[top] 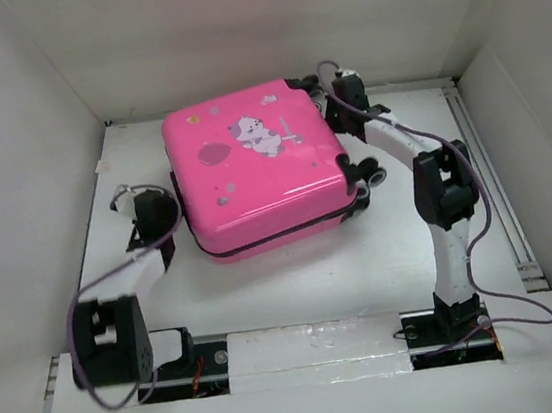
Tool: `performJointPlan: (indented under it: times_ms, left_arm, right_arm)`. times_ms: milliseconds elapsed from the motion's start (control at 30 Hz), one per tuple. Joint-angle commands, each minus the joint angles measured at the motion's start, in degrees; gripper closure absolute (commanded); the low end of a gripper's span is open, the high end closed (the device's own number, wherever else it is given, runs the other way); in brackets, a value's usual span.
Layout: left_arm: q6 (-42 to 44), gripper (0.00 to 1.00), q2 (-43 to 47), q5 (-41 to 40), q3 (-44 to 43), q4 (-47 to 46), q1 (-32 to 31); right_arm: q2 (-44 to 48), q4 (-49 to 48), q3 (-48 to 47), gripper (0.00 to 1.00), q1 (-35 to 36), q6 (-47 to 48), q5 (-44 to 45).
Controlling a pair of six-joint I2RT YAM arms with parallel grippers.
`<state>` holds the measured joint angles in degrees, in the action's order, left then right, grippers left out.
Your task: Pack the luggage
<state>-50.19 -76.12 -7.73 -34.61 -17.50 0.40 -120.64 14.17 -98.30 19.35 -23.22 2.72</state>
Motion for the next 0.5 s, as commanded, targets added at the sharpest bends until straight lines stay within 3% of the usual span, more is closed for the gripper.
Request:
performJointPlan:
  times_ms: [0, 100, 167, 267, 367, 467]
  left_arm:
    - [-2.36, 0.61, 12.01, 8.88, 9.89, 4.28, -12.36]
    - [-1.84, 0.54, 27.65, -0.77, 11.76, 15.24, -12.36]
    - [-1.84, 0.46, 37.47, -5.61, 10.98, 18.28, -12.36]
    - [-1.84, 0.38, 43.32, -13.18, 9.04, 15.49, -12.36]
    - [-2.01, 0.38, 40.98, -14.95, 4.48, 9.08, -12.36]
    - [-4.88, 0.38, 30.36, -15.48, -3.25, 4.07, -12.36]
  right_arm:
    - [2.51, -3.2, -11.74, 0.8, 3.07, -1.74, -10.81]
    - [7.07, -2.66, -8.86, 0.52, -0.35, -1.12, -10.81]
    - [11.73, -2.66, -6.04, 0.45, -1.86, -1.12, -10.81]
    - [19.78, -3.36, 0.81, 0.43, -3.7, -0.6, -9.76]
    - [30.49, -4.77, 11.0, 0.72, -3.71, 0.02, -5.37]
    - [40.1, -6.69, 24.17, 1.0, -3.18, -1.2, 0.6]
